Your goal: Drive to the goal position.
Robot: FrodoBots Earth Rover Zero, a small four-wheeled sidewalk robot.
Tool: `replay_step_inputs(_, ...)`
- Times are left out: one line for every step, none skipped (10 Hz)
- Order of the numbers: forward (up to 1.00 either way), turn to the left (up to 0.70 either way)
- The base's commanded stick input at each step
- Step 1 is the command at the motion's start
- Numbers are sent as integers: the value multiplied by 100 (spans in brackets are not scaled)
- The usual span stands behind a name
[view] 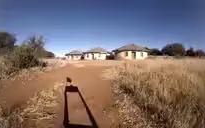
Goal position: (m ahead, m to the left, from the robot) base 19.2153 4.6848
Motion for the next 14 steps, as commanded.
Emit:
replay_step_inputs(50, 0)
replay_step_inputs(50, 0)
replay_step_inputs(50, 0)
replay_step_inputs(50, 0)
replay_step_inputs(50, 0)
replay_step_inputs(50, 0)
replay_step_inputs(50, 0)
replay_step_inputs(50, 0)
replay_step_inputs(50, 0)
replay_step_inputs(50, 0)
replay_step_inputs(50, 0)
replay_step_inputs(50, 0)
replay_step_inputs(50, 0)
replay_step_inputs(50, 0)
